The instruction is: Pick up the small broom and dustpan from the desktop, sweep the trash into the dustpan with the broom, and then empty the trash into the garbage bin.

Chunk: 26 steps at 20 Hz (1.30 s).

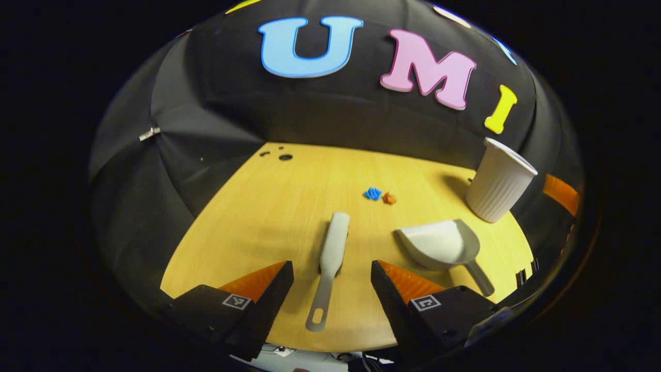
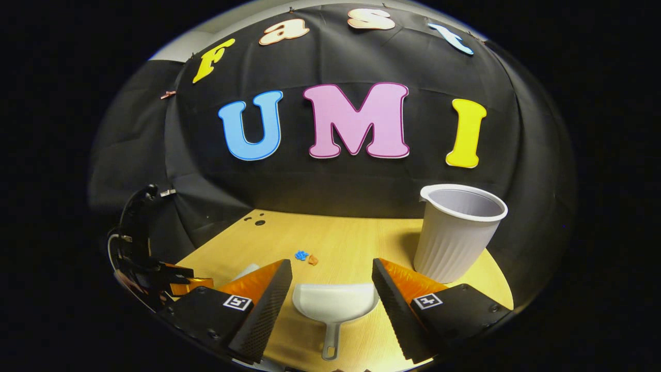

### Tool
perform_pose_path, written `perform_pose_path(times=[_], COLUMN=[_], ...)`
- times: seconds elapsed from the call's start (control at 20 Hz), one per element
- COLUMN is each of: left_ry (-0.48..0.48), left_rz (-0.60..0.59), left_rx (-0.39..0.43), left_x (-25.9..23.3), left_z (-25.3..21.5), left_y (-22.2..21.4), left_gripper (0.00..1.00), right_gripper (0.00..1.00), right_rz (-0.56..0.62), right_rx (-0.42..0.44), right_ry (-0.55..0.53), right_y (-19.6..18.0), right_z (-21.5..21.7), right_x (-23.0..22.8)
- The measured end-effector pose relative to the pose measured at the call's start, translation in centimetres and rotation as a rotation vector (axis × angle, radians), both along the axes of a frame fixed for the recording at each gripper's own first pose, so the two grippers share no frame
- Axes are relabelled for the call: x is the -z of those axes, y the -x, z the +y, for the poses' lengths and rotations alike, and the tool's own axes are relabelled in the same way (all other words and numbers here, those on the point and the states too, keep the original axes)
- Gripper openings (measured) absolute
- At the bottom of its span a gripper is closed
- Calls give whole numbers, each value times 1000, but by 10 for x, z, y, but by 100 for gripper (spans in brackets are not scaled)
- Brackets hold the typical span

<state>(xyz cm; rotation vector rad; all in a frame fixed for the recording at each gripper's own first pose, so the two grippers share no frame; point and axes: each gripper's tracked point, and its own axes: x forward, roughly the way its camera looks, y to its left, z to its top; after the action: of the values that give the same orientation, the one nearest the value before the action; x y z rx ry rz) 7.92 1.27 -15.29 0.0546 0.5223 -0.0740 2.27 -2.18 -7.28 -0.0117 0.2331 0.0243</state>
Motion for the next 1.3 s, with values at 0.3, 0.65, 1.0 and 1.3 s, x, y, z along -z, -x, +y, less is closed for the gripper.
perform_pose_path(times=[0.3, 0.65, 1.0, 1.3], left_ry=[-3, -72, -147, -132], left_rz=[211, 388, 403, 389], left_rx=[0, -43, -8, -30], left_x=[54, 97, 110, 108], left_z=[8, 11, -1, 2], left_y=[-28, -50, -65, -69], left_gripper=[95, 92, 82, 54], right_gripper=[97, 98, 97, 97], right_rz=[75, 209, 305, 361], right_rx=[6, -13, -1, -14], right_ry=[-5, -24, -49, -77], right_y=[-13, -29, -38, -38], right_z=[-7, -10, -21, -23], right_x=[28, 68, 95, 108])
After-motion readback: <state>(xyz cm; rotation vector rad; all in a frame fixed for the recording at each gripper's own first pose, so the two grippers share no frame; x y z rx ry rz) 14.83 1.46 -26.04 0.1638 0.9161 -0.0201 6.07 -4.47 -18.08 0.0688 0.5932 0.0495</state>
